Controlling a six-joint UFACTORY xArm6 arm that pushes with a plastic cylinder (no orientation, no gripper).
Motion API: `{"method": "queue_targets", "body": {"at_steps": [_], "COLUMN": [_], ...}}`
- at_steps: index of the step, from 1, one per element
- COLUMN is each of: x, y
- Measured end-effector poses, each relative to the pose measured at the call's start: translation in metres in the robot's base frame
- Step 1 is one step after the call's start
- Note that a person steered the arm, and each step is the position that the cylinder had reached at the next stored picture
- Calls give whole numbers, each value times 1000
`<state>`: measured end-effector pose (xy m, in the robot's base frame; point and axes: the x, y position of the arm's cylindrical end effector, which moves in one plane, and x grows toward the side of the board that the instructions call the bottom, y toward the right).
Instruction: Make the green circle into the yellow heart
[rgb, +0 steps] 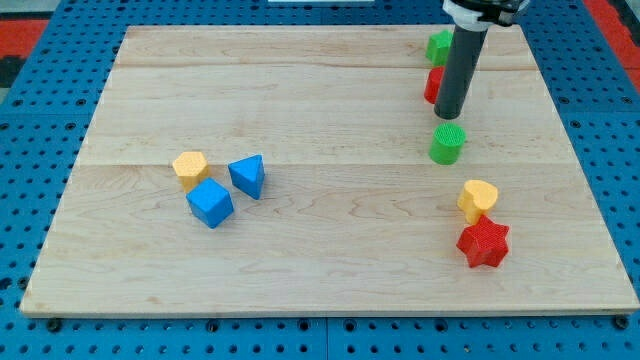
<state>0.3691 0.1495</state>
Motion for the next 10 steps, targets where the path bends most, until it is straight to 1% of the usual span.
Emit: {"method": "queue_targets", "body": {"at_steps": [1,2,3,4,5,6,8,9,10], "x": [10,12,28,22,24,24,34,46,47], "y": [-12,-55,-38,-36,-4,8,17,17,17]}}
